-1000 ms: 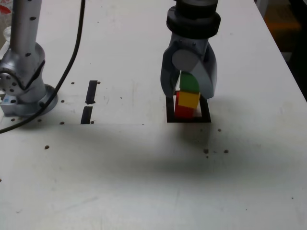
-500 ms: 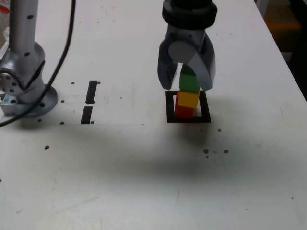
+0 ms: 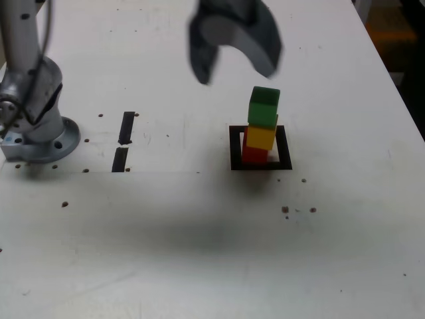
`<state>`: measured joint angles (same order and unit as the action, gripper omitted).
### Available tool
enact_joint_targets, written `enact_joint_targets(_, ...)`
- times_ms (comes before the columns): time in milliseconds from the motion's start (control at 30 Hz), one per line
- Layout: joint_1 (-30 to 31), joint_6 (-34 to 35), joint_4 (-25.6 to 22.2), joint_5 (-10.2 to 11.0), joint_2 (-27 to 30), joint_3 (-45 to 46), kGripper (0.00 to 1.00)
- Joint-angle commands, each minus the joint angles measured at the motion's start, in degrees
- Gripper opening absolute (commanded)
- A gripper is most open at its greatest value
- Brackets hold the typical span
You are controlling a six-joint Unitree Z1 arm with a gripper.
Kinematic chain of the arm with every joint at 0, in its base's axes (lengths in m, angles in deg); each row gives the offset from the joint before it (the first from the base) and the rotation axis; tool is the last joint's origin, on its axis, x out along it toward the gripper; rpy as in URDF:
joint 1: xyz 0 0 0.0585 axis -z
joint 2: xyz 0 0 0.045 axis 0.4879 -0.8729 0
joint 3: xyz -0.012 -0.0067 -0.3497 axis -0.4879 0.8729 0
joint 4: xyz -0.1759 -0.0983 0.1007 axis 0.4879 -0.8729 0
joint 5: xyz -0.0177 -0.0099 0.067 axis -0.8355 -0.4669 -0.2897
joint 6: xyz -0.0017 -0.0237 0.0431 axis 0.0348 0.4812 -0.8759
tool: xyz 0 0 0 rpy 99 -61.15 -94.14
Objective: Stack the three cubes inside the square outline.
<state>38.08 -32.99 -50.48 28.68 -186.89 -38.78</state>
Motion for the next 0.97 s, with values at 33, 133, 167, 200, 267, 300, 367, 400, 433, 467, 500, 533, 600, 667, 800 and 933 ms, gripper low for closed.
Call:
enact_joint_targets(33,-0.1,1.1,-0.4,1.7,5.0,3.6,0.92)
enact_joint_targets(133,-0.1,2.2,-0.1,3.0,9.2,8.3,0.93)
enact_joint_targets(167,-0.1,2.7,0.6,3.4,11.5,11.1,0.93)
enact_joint_targets(200,-0.1,2.9,1.6,3.2,13.0,13.3,0.93)
enact_joint_targets(267,-0.1,3.2,3.8,2.6,14.5,16.7,0.94)
enact_joint_targets(300,-0.1,3.4,5.1,2.2,15.1,18.4,0.94)
enact_joint_targets(367,-0.1,3.6,8.2,1.2,16.0,21.8,0.94)
enact_joint_targets(400,-0.1,3.6,9.3,0.8,16.3,23.0,0.94)
enact_joint_targets(433,-0.1,3.7,11.1,0.4,16.6,24.8,0.94)
enact_joint_targets(467,-0.1,3.8,14.0,-0.3,17.0,27.8,0.94)
enact_joint_targets(500,-0.1,3.8,16.0,-0.7,17.2,30.0,0.94)
enact_joint_targets(533,-0.1,3.8,17.3,-0.9,17.2,31.4,0.94)
enact_joint_targets(600,-0.1,3.9,19.7,-1.1,17.0,34.3,0.94)
enact_joint_targets(667,-0.1,3.9,22.1,-1.2,16.7,37.3,0.94)
enact_joint_targets(800,-0.1,4.1,25.0,-1.4,16.6,41.1,0.94)
enact_joint_targets(933,-0.1,4.2,29.9,-1.7,16.1,45.5,0.94)
